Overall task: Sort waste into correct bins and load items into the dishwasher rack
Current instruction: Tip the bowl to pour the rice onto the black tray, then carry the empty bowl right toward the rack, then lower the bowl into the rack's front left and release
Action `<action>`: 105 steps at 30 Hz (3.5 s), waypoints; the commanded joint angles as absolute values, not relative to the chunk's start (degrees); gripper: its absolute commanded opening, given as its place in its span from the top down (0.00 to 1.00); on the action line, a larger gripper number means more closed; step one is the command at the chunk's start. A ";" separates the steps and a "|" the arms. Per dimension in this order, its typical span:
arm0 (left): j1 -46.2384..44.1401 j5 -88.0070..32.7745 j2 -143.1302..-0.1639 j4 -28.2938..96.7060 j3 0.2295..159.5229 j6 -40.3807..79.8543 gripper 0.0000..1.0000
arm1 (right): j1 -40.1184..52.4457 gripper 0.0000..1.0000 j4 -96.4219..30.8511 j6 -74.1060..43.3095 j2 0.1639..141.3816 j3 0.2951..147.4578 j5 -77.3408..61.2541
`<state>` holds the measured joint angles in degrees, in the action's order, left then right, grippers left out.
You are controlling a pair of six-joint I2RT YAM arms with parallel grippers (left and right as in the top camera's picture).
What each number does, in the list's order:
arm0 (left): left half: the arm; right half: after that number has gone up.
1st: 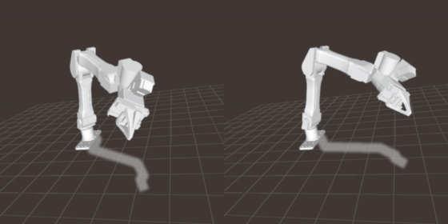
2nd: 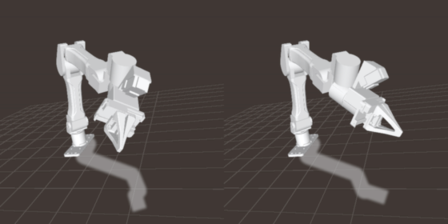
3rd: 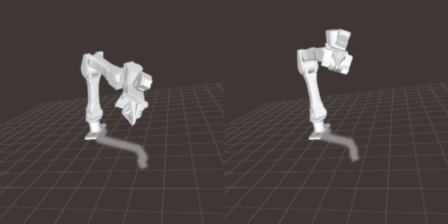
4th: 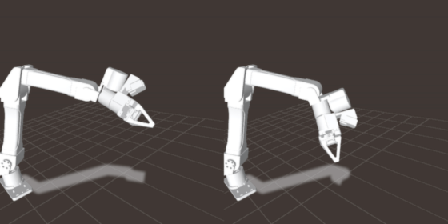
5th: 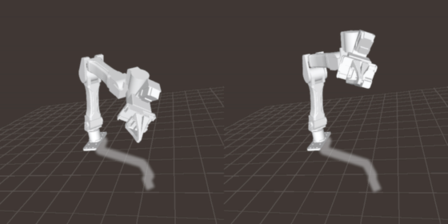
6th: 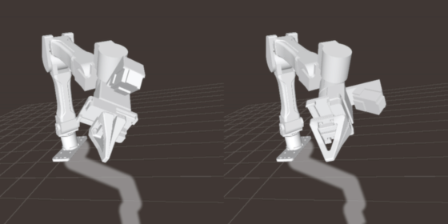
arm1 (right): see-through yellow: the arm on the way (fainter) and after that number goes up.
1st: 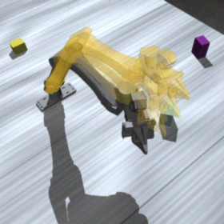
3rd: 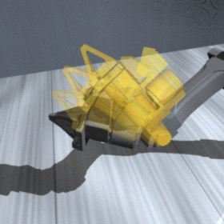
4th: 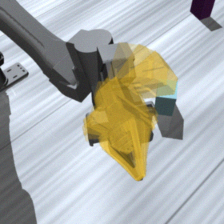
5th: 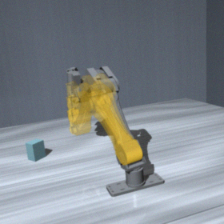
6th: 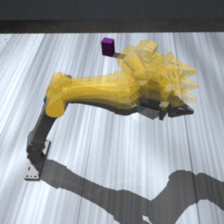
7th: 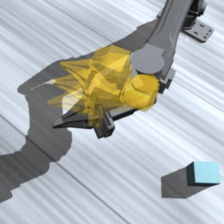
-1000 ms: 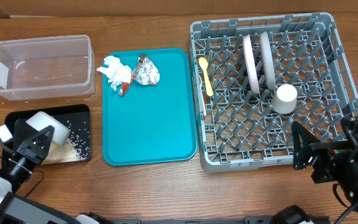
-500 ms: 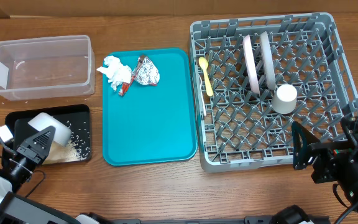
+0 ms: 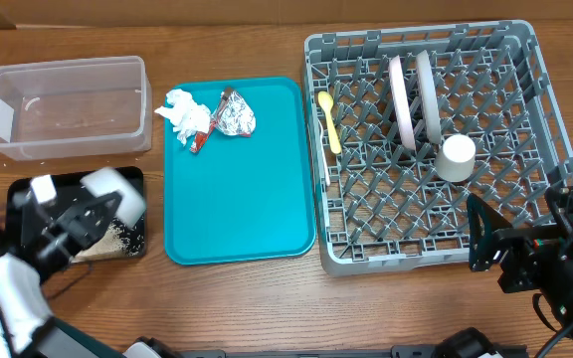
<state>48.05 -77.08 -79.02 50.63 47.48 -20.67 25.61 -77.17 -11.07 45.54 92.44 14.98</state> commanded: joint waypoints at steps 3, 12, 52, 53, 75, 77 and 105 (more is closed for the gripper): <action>32.03 -68.20 -71.59 50.74 58.76 -14.20 0.96 | 25.87 0.00 -76.86 -10.85 45.32 92.25 14.94; 2.72 -61.58 -71.44 38.39 66.70 -3.29 0.96 | 25.87 0.00 -76.86 -10.85 45.32 92.25 14.94; -20.67 -53.98 -122.52 -71.57 66.70 76.31 0.95 | 25.87 0.00 -76.86 -10.85 45.32 92.25 14.96; -21.04 -53.45 -122.52 -71.57 66.70 75.79 0.95 | 25.87 0.00 -76.86 -10.85 45.32 92.25 14.96; -24.03 -51.37 -122.56 -63.59 66.70 68.42 0.93 | 25.87 0.00 -76.88 -10.85 45.32 92.25 14.94; -24.05 -51.75 -122.58 -62.63 66.70 67.64 0.94 | 25.87 0.00 -76.88 -10.85 45.32 92.25 14.94; -24.53 -54.39 -122.58 -57.23 66.81 62.61 0.96 | 25.87 0.00 -76.88 -10.85 45.32 92.25 14.96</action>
